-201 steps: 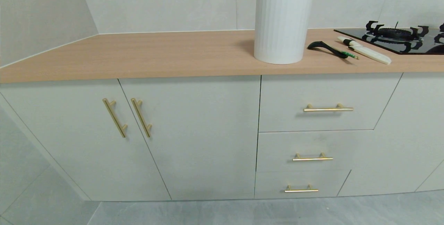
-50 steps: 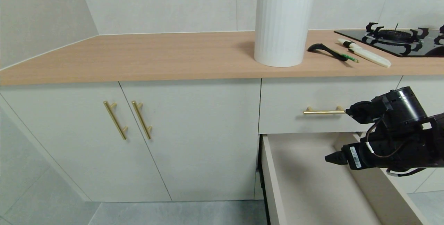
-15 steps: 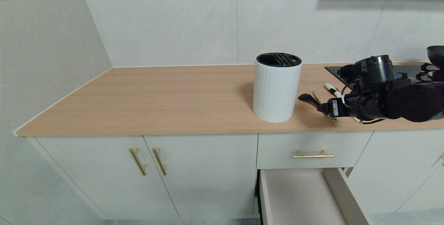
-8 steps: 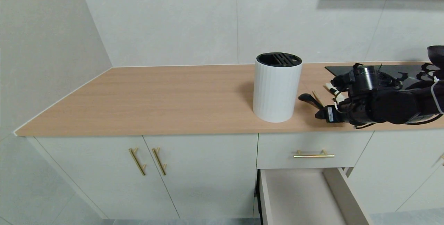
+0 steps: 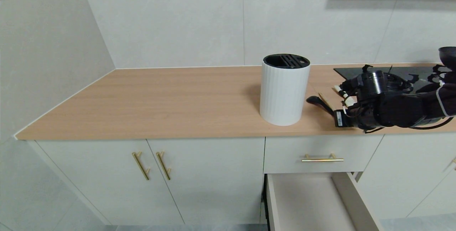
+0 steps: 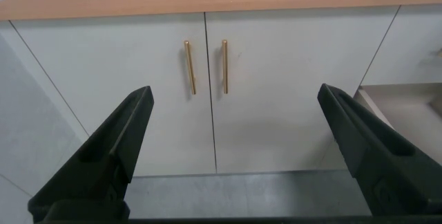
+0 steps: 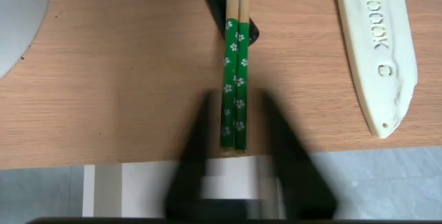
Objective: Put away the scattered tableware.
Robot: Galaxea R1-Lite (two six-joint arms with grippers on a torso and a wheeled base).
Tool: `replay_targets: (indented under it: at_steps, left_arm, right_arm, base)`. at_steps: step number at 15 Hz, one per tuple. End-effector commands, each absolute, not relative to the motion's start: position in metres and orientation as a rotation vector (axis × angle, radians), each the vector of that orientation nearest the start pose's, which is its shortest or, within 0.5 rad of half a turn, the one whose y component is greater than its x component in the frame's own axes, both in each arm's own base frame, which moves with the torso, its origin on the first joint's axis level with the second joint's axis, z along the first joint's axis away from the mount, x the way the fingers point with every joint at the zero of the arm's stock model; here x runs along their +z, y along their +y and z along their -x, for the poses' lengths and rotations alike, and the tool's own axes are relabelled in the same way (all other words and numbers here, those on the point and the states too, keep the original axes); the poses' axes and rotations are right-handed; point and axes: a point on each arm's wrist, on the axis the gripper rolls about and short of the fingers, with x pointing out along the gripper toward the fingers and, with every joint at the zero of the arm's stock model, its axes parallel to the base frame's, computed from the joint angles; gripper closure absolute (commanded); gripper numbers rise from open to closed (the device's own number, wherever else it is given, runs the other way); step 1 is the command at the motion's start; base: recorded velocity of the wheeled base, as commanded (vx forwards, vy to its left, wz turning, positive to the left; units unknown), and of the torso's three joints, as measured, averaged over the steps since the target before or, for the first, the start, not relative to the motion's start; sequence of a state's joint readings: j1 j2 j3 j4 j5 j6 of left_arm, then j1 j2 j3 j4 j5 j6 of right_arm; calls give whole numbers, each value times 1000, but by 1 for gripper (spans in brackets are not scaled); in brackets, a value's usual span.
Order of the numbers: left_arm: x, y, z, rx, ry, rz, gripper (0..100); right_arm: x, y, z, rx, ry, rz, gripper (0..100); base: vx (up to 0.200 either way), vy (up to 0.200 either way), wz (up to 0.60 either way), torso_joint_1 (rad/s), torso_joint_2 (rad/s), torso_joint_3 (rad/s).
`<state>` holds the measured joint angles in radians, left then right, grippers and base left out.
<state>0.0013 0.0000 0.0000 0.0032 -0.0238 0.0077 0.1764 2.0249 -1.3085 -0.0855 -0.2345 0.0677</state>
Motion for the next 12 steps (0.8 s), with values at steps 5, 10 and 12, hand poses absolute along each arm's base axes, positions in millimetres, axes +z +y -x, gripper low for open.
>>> replay_targets:
  at_steps: [5, 10, 12]
  left_arm:
    - [75, -1, 23, -21, 3, -8, 0]
    - [75, -1, 23, -21, 3, -8, 0]
    - [75, -1, 23, -23, 3, -8, 0]
  right_arm:
    - [157, 64, -388, -75, 604, 61, 100]
    - [197, 59, -353, -67, 537, 38, 100]
    - [214, 52, -306, -38, 533, 29, 100]
  base:
    - [0, 0, 0, 0, 0, 0]
    - [0, 0, 0, 0, 0, 0]
    - [0, 0, 0, 0, 0, 0]
